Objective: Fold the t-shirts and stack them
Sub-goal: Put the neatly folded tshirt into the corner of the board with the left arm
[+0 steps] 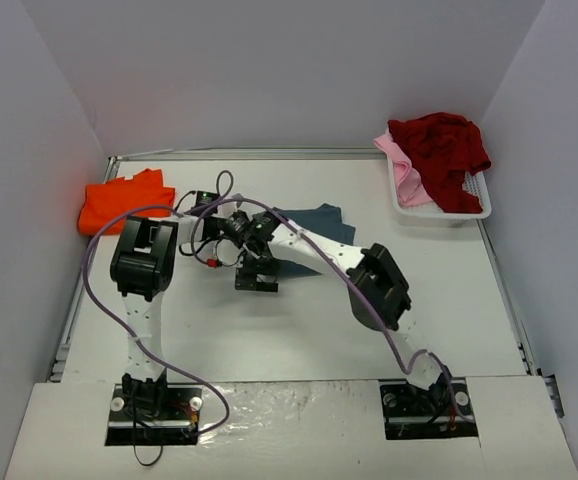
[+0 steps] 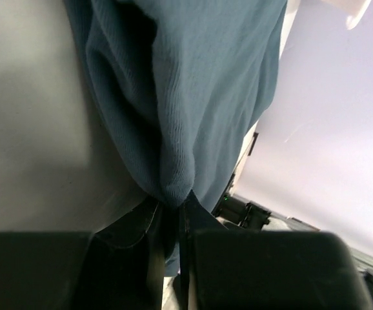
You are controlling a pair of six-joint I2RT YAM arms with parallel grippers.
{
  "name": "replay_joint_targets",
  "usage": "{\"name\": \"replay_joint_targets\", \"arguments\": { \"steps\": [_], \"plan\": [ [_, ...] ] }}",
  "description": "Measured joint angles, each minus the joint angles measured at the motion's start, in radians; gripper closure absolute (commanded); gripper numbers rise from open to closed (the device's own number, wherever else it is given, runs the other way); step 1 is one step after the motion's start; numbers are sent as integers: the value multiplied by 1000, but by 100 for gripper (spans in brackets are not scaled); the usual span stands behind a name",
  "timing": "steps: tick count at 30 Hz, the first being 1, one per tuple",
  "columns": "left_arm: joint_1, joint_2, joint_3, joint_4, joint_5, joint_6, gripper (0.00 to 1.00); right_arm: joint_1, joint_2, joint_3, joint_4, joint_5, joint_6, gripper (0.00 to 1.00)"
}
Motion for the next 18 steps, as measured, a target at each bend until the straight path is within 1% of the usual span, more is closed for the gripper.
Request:
{"name": "replay_joint_targets", "arguments": {
  "steps": [2,5,7,10,14,16,18],
  "plan": [
    [-1,4,14,-34,0,29,98,0,-87,-91,14,-15,-19,0],
    [1,5,31,-84,-1,77,98,-16,-270,-251,8,-61,-57,0],
    [7,5,43,-119,-1,107,98,-61,-376,-311,-10,-89,-81,0],
    [27,5,52,-159,-1,148,98,-219,-486,-337,-19,-154,-117,0],
    [67,5,54,-204,-4,195,97,-486,-568,-356,-3,-187,-139,0],
    [90,5,62,-239,-4,222,98,-564,-590,-400,16,-188,-132,0],
    [112,5,80,-282,-4,254,98,-602,-591,-453,29,-192,-113,0]
  ]
}}
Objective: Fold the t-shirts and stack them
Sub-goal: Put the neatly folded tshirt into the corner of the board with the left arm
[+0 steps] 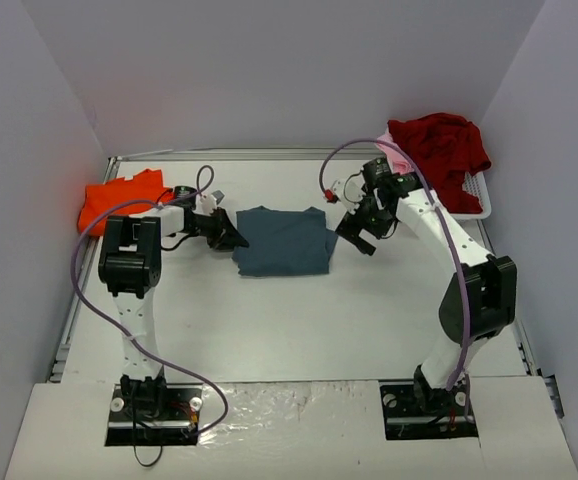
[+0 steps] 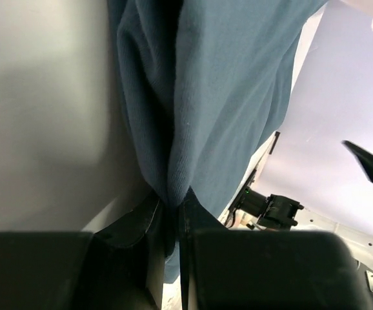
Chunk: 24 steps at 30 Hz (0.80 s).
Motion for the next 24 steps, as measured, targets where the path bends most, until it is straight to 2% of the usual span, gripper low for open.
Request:
{"name": "replay_joint_targets", "arguments": {
  "steps": [7,12,15,24],
  "plan": [
    [70,50,204,-263,-3,200,98,-48,71,-175,63,-114,57,0],
    [100,116,433,-565,-60,412,98,-88,94,-258,119,-172,67,0],
    [114,172,588,-724,-117,537,98,-109,110,-274,144,-204,71,0],
    [154,185,813,-970,-382,713,98,-123,111,-292,175,-238,70,0]
  ]
}}
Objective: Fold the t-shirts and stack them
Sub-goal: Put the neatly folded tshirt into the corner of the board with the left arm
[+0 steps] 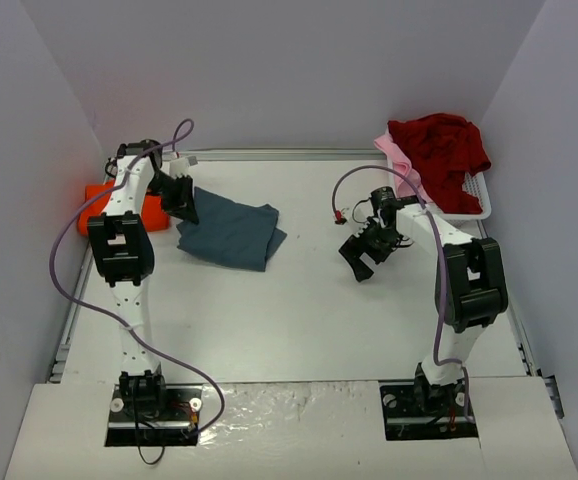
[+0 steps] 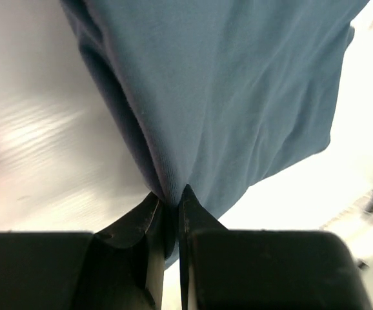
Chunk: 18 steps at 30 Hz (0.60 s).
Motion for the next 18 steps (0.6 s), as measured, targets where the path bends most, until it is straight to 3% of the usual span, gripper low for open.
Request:
{"name": "replay_joint_targets", "arguments": {
  "steps": [9,18],
  "plan": [
    [2,28,296,-87,-214,45,97,0,0,-10,6,2,0,0],
    [2,69,370,-100,-324,45,98,0,0,-21,13,29,-1,0]
  ]
}}
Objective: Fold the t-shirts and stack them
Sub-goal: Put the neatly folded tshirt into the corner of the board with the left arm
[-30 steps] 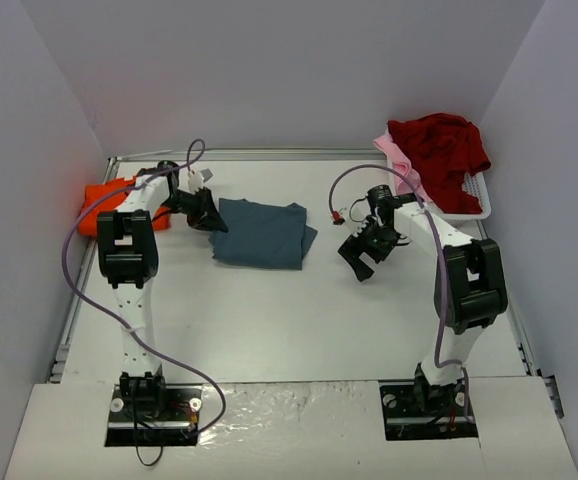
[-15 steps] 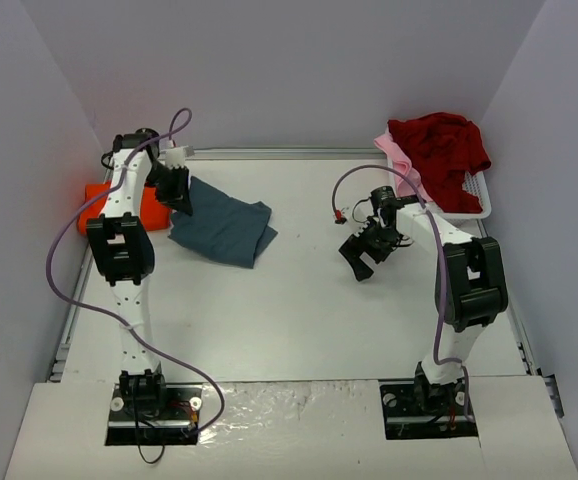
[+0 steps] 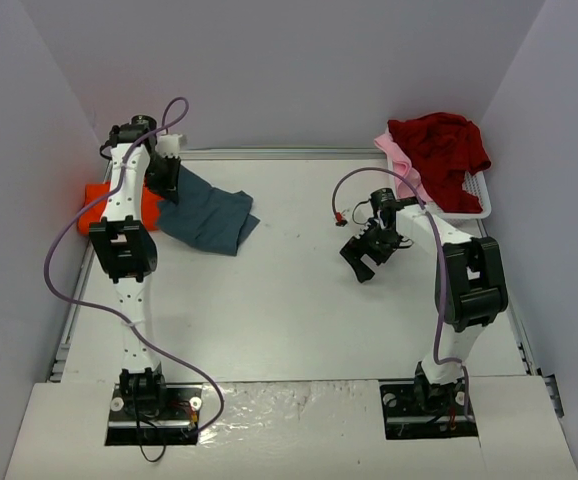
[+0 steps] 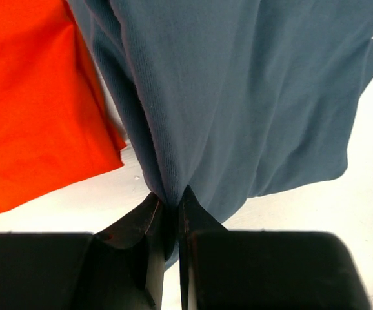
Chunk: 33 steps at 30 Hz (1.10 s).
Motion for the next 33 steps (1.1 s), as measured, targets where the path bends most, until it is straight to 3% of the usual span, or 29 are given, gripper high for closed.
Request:
{"name": "replay_joint_targets", "arguments": {
  "steps": [17,33],
  "plan": [
    [0,-79,35,-12,-210,15,98,0,0,-8,4,32,0,0],
    [-1,-122,93,-6,-315,51,98,7,11,-17,8,59,0,0]
  ]
}}
